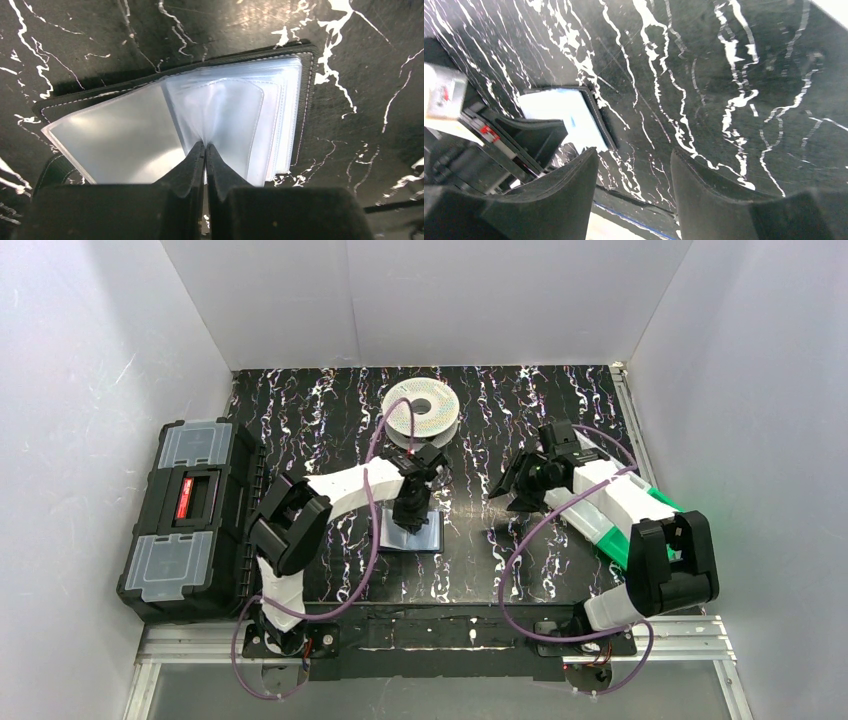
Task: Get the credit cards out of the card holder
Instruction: Remove the credit card from the card holder.
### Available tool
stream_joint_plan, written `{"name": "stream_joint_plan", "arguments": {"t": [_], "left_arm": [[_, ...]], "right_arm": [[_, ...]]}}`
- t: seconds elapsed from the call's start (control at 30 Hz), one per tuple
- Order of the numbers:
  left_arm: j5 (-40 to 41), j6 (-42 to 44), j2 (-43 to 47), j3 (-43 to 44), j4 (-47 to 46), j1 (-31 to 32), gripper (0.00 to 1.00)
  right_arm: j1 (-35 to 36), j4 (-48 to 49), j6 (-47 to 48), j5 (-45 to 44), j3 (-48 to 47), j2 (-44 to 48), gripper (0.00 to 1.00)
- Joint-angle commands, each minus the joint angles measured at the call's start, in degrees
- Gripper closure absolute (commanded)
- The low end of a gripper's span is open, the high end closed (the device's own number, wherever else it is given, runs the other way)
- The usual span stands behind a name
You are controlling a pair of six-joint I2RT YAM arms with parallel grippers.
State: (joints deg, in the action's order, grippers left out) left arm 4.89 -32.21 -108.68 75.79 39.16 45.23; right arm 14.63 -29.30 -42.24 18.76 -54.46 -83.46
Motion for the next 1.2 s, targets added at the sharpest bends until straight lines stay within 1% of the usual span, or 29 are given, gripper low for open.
{"name": "stream_joint_plan", "arguments": {"t": [0.0,0.17,0.33,0.4,0.47,0.6,0.77,0.93,1.17], "left_arm": [[-6.37,-0.94,0.57,-7.32,-4.97,-4.70,1.00],[-19.13,-3.44,3.41,-14.49,-13.57,-11.00,1.00],[-25.04,-4.24,4.06,-17.26,-17.27,-13.01,1.00],[-26.67,-4.92,4.03,-18.26,-18.44,-13.77,1.00],[-27.15,-5.04,4.03,-18.67,-18.76,-14.07,1.00],[-26.22,-4.50,3.45,-18.58,-17.41,-14.29,1.00],[-24.98,-4.18,3.11,-18.64,-16.08,-14.30,1.00],[-24.35,-3.80,3.10,-18.31,-15.28,-14.30,1.00],[-24.35,-3.63,3.21,-18.33,-15.10,-14.25,1.00]], "right_arm": [[3.56,1.67,-0.39,1.54,-2.01,-1.40,0.38],[8.50,2.89,-1.27,3.04,-4.26,-3.90,0.38],[14.16,4.68,-2.38,4.89,-7.70,-7.86,0.41],[16.73,5.24,-2.78,5.27,-9.03,-10.01,0.44],[18.27,5.61,-3.09,5.36,-10.14,-11.49,0.45],[21.05,5.86,-3.54,5.48,-11.96,-15.50,0.53],[22.98,5.21,-3.55,4.88,-14.07,-18.70,0.60],[23.51,4.78,-3.66,3.63,-14.30,-19.84,0.65],[23.69,4.95,-3.73,2.95,-14.19,-21.13,0.67]]}}
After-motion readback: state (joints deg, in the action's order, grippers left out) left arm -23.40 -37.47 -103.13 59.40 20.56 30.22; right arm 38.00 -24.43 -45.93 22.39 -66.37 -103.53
